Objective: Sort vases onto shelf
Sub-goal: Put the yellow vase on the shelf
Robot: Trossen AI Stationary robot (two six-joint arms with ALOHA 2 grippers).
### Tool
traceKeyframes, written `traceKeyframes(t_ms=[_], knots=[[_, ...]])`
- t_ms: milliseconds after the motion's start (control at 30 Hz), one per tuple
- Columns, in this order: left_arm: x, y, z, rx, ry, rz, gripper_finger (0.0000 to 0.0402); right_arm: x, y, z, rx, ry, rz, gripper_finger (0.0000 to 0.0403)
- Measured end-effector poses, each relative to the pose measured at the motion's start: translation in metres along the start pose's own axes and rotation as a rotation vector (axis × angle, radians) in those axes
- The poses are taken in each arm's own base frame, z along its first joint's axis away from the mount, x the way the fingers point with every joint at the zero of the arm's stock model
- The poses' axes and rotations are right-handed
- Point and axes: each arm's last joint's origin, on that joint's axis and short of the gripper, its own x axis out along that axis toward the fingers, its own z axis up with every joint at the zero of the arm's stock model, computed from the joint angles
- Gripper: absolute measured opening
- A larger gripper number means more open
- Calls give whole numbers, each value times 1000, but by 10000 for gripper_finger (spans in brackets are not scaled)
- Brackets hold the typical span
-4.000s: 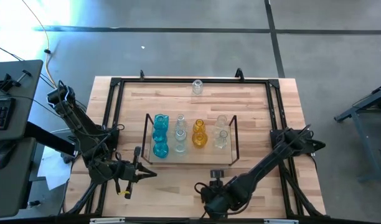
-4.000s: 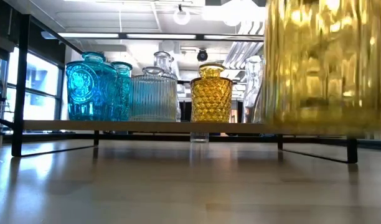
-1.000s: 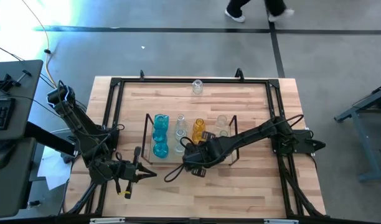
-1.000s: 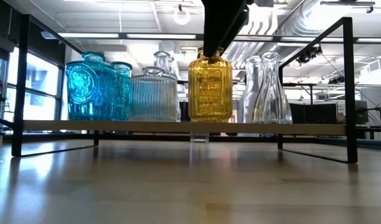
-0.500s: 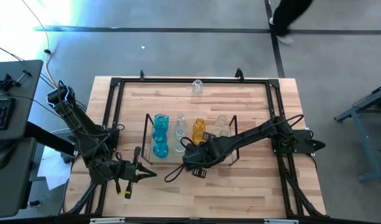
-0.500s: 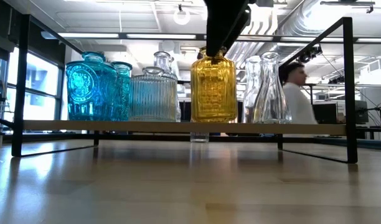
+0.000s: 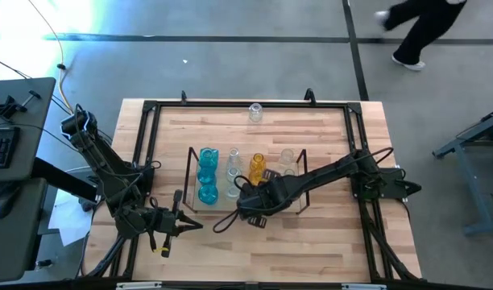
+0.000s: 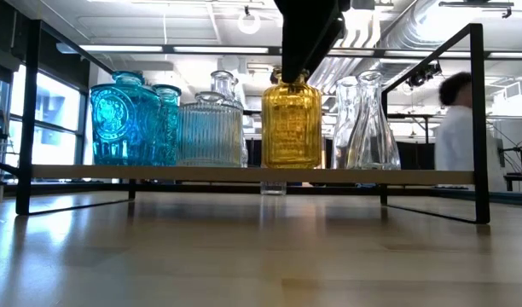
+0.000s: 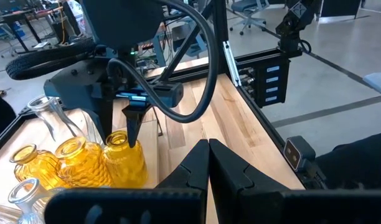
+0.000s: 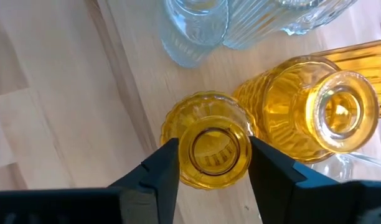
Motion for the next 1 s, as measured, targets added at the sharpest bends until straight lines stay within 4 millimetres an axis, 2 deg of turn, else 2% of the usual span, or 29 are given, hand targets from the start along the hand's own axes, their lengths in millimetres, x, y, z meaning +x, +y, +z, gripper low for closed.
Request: traceKeyframes(t_ms=[333, 667, 1000], knots=[[0, 0, 0, -7, 0, 0, 0, 0, -1, -1, -4, 1, -13, 213], [0, 0, 0, -8, 0, 0, 0, -2, -3, -1, -25, -1, -25, 216], [0, 0, 0, -8, -1, 0, 0, -16, -9, -2, -26, -41, -41, 216]])
